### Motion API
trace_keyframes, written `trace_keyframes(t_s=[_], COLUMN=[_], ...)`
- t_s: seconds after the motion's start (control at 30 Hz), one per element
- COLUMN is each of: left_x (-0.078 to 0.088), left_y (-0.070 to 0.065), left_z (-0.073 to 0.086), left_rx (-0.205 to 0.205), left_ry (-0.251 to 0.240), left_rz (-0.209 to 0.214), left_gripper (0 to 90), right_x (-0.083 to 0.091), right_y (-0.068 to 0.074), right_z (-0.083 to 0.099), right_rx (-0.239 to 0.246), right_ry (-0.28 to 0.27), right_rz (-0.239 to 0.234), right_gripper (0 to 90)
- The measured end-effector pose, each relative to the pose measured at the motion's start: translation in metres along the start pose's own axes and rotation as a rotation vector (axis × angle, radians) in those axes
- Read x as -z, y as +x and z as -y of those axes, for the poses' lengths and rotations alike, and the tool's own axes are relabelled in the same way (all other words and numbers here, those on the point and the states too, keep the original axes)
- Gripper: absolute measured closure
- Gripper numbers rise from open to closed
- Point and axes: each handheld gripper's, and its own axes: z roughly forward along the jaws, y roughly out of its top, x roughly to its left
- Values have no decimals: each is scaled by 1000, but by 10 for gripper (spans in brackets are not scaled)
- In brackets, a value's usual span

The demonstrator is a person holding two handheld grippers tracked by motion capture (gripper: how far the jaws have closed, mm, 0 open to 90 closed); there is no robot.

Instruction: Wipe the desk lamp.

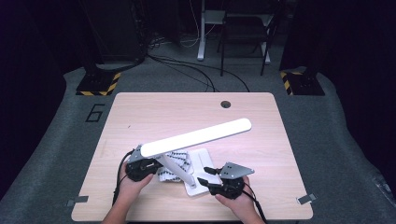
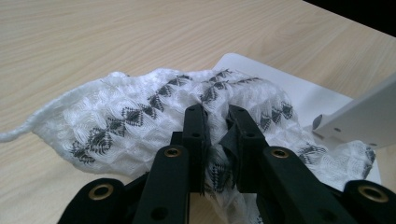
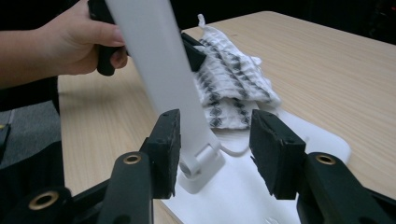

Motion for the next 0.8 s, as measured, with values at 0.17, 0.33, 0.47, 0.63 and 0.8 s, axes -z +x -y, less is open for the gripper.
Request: trace_keyframes(t_s=[0.17,0.33,0.47,0.63,0.8], left_x=[12,27,38,46,46], left_y=[0,1,4,8,11], left_z=[7,15,24,33,40], left_rx=[30,29,41,35,31], left_ry=[-18,-8,5,67,89], left_rz=[-10,-30,-64,-83,-106], left_gripper=[780,776,775,772,669], right_x=[-7,-10,-19,-30,-40], right_y=[2,0,1,5,7], right_z=[-4,-6,-7,-8,-17], right_rx=[35,22,18,26,79], right_ry=[-15,-24,-26,-20,3], right_rz=[-66,-112,-145,-162,-178], right_gripper=[540,511,473,448,443])
